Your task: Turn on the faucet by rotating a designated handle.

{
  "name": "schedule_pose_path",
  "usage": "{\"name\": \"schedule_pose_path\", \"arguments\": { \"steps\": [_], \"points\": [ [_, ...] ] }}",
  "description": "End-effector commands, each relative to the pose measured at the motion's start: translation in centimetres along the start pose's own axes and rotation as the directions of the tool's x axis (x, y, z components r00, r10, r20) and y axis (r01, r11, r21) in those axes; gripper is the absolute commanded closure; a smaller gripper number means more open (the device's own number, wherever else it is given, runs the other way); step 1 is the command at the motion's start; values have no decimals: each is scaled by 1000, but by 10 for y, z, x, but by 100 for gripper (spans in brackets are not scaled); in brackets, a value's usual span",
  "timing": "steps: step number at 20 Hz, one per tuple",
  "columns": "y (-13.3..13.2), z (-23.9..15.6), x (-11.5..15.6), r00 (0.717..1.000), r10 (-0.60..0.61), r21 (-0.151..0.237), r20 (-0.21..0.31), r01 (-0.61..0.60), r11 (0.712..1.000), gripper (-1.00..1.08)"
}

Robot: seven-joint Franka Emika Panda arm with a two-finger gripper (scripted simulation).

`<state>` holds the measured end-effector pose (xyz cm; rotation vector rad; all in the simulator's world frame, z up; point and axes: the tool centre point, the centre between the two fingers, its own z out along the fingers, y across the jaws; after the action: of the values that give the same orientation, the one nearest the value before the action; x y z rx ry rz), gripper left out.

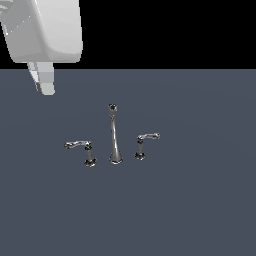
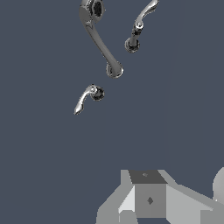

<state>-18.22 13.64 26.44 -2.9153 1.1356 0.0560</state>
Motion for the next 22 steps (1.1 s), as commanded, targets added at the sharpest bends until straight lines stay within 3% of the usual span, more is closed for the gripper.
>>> {"name": "schedule_pose_path", "arguments": {
  "steps": [1, 11, 22],
  "points": [
    [-11, 13, 2, 999, 48, 4, -1, -48, 999, 108],
    [-47, 59, 16, 978, 209, 12, -5, -209, 978, 108],
    [-77, 100, 35, 937, 350, 17, -11, -350, 937, 108]
  ]
}}
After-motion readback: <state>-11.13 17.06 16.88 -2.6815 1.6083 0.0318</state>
